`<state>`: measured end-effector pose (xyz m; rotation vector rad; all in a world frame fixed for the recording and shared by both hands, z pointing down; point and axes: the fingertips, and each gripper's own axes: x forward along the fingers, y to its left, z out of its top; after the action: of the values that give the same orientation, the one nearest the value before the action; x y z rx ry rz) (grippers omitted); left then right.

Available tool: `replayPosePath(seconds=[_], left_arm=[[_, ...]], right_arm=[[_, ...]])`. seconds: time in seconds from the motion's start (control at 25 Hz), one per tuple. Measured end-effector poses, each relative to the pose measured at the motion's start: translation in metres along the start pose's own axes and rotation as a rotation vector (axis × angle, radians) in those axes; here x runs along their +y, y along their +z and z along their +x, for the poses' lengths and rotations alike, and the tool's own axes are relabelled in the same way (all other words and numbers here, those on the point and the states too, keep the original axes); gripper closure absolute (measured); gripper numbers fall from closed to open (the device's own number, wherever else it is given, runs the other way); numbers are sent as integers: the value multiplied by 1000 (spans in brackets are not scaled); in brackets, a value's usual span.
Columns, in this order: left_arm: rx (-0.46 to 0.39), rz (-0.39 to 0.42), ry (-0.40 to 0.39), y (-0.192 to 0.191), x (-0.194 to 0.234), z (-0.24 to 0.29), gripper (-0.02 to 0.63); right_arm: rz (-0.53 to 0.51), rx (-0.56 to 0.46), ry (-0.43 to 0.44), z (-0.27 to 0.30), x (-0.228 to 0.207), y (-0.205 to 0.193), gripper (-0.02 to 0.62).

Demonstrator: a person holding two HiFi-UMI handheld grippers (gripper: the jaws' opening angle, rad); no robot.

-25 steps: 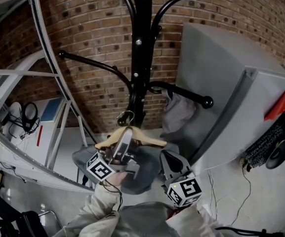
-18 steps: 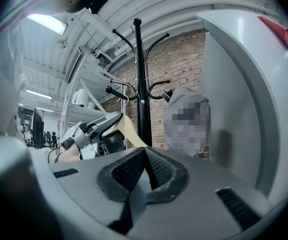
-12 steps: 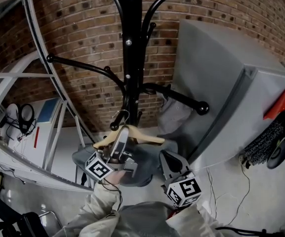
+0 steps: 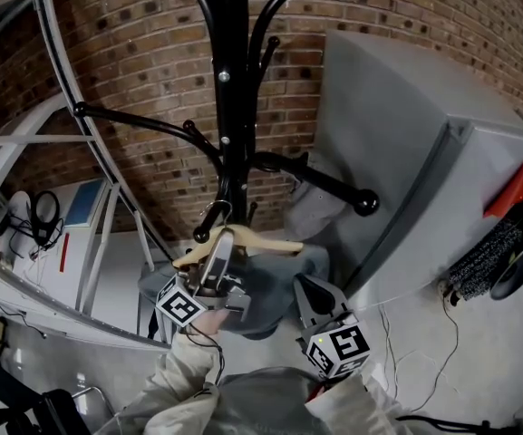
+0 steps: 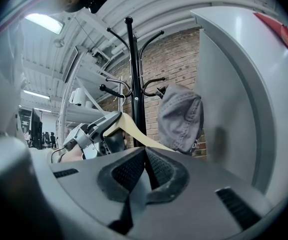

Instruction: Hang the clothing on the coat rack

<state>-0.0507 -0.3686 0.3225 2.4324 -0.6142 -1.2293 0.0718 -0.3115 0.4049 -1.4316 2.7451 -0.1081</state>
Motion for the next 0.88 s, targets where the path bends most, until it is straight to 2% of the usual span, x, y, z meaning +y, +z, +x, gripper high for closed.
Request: replayPosePath(seconds=[0.4, 0.68, 0.88], left_arm=[[40, 16, 35, -12, 7, -5, 469], [43, 59, 28, -14, 1, -7, 502], [38, 56, 35, -14, 0, -9, 503]], right_arm=[[10, 11, 8, 1, -2, -3, 571], [25, 16, 7, -2, 0, -9, 571], [25, 27, 5, -7, 2, -9, 571]])
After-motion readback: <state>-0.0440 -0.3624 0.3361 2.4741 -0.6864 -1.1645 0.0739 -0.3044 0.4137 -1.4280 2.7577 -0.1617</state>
